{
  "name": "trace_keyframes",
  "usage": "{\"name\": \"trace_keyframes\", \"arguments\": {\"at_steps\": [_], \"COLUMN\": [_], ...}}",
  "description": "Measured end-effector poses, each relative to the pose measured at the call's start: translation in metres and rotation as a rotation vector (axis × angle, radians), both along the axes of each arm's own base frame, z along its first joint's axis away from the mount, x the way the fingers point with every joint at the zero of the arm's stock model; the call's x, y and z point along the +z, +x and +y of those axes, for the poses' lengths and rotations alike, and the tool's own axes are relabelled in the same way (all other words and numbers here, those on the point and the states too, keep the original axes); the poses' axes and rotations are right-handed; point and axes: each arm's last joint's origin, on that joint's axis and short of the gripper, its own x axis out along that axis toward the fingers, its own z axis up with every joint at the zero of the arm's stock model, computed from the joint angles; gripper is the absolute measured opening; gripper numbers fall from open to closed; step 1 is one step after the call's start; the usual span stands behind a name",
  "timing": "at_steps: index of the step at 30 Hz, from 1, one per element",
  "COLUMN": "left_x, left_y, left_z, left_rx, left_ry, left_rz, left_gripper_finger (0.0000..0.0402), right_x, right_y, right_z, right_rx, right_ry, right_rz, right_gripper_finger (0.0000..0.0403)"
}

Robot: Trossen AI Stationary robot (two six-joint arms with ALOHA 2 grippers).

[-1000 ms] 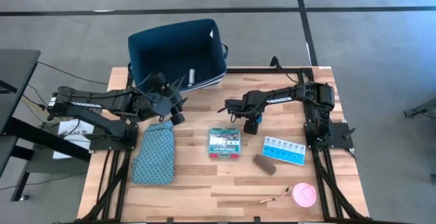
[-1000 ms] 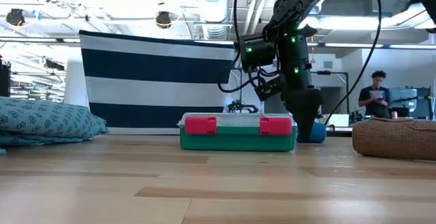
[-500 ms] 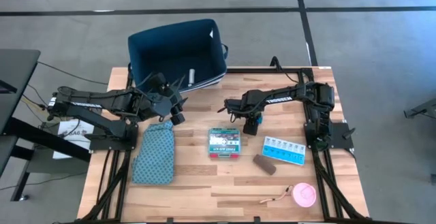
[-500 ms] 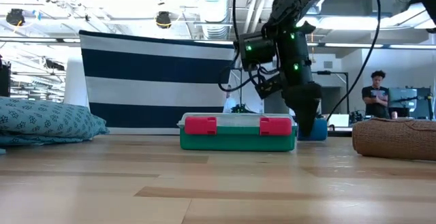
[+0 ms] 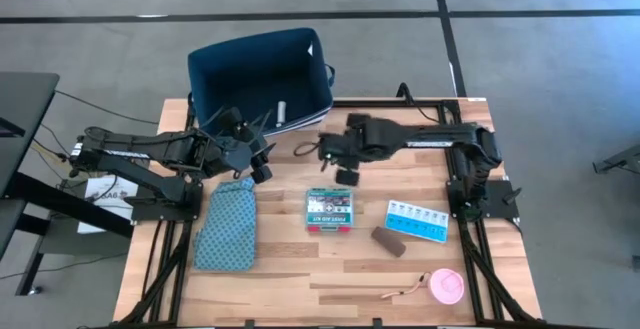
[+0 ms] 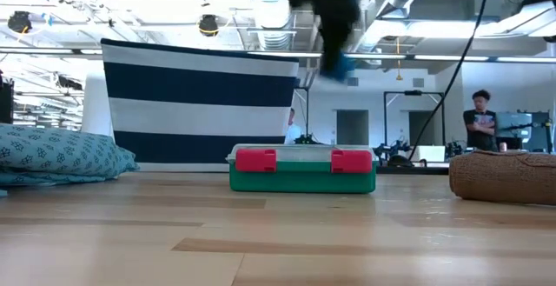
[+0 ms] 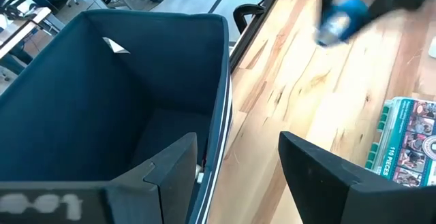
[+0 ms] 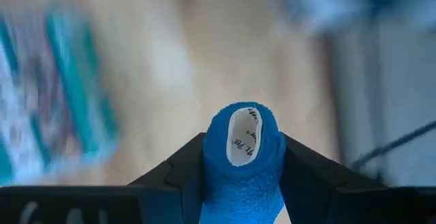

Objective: Pick & place medical supplies in basket/bin
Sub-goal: Put the blue bandage into the blue bin

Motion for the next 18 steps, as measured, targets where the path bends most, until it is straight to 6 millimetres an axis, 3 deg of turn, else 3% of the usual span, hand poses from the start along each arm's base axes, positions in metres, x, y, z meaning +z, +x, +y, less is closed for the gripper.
{"name": "trace_keyframes", "arguments": {"at_steps": [5,11,14,18], "left_x": [-0.001,-0.019,-0.031,-0.045], "left_y": [0.0,0.001,0.0,-0.001], "left_z": [0.0,0.0,0.0,-0.001], "left_rx": [0.0,0.013,0.025,0.047], "left_ry": [0.0,-0.01,-0.019,-0.041], "left_rz": [0.0,0.039,0.069,0.084], "left_gripper_finger": [0.0199,0.0199,0.0199,0.0199], "right_x": [0.066,0.103,0.098,0.072], "right_y": [0.011,0.029,0.044,0.056], "right_z": [-0.007,-0.046,-0.077,-0.114], "right_rx": [0.02,0.097,0.122,0.061], "right_ry": [-0.181,-0.258,-0.194,-0.162], "right_rz": [-0.325,-0.654,-0.787,-0.781], "right_gripper_finger": [0.0152,0.0161,0.0161,0.0161]}}
